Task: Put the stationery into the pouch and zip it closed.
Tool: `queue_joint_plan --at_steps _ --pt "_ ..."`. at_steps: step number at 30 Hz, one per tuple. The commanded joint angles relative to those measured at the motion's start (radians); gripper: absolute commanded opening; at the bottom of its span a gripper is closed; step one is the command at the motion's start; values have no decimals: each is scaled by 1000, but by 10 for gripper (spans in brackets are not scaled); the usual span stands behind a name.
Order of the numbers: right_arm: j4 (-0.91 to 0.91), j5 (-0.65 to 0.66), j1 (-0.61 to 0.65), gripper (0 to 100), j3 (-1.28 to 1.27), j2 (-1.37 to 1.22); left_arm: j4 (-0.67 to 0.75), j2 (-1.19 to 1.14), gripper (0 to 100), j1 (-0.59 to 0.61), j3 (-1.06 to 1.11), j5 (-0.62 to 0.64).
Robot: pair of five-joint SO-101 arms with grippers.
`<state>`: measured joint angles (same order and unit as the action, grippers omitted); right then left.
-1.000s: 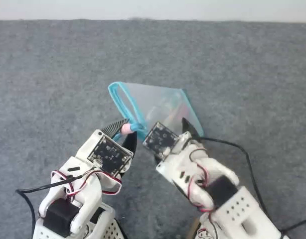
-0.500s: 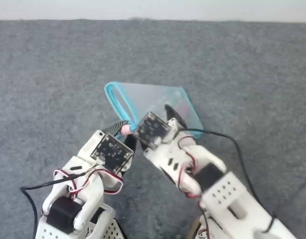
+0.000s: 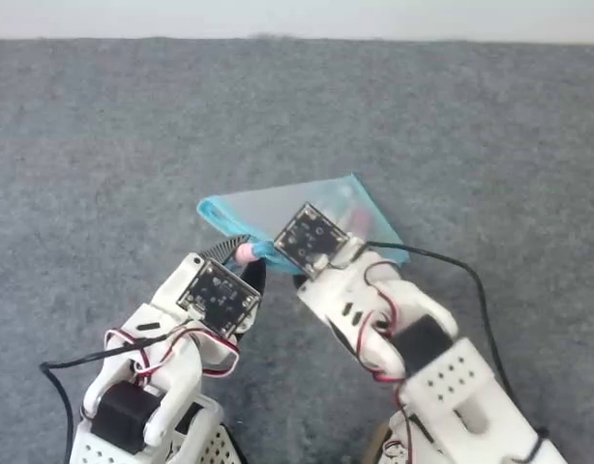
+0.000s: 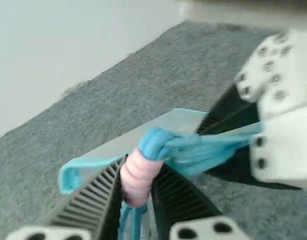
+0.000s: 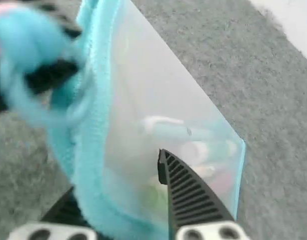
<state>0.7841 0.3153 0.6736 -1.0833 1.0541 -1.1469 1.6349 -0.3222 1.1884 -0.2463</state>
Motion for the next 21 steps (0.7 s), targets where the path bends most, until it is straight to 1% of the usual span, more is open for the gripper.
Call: queue_joint_plan --at_steps 1,5,8,10,14,18,21 --pt "104 58 -5 7 46 134 48 5 12 107 2 5" --pt "166 103 -8 6 3 246 164 5 12 232 94 0" --pt "205 132 -8 6 -6 305 272 5 12 293 179 -2" --pt "220 137 -10 6 -6 328 318 2 12 316 213 -2" --pt "225 138 -27 6 -6 326 325 3 12 315 223 -2" --pt "223 153 -108 6 -5 335 325 2 12 319 223 -2" --pt "202 120 -157 7 -2 332 324 -2 12 313 226 -2"
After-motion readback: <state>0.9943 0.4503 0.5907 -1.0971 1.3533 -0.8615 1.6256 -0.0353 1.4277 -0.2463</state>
